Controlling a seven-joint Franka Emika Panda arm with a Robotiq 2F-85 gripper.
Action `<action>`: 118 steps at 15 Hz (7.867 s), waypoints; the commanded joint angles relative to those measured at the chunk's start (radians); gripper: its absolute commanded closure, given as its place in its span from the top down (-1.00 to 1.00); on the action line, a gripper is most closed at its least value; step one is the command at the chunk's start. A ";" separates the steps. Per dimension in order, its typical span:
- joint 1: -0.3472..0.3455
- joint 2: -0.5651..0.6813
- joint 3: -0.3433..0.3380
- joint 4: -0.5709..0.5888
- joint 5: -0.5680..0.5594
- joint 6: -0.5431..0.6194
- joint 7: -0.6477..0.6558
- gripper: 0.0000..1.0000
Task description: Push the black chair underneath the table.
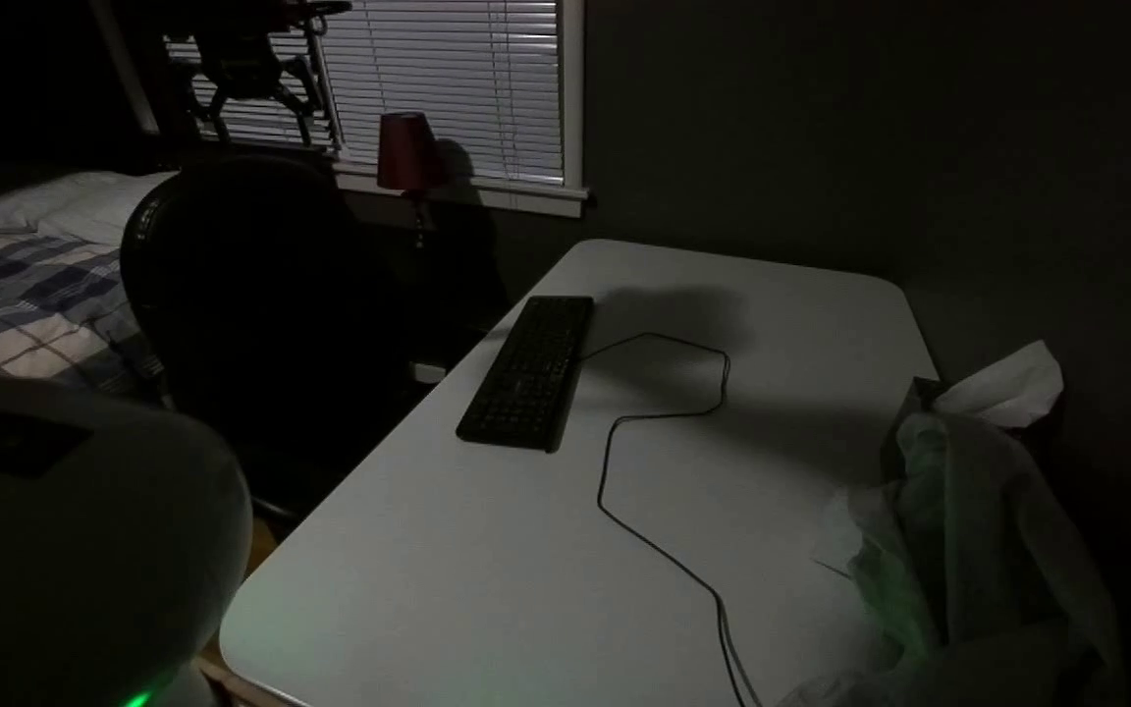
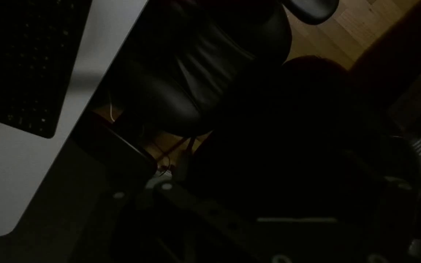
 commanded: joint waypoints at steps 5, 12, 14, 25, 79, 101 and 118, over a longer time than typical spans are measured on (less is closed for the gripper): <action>0.011 0.054 -0.010 0.034 -0.013 0.044 -0.076 1.00; 0.071 0.333 0.024 0.282 -0.049 0.153 -0.371 1.00; 0.097 0.412 0.034 0.378 -0.056 0.158 -0.429 1.00; 0.183 0.749 0.087 0.769 -0.003 0.394 -0.572 1.00; 0.237 0.908 -0.170 1.052 -0.042 -0.204 -0.722 1.00; 0.213 0.681 -0.262 0.746 -0.162 -0.499 -0.791 1.00; 0.205 0.539 -0.249 0.529 -0.099 -0.402 -0.792 1.00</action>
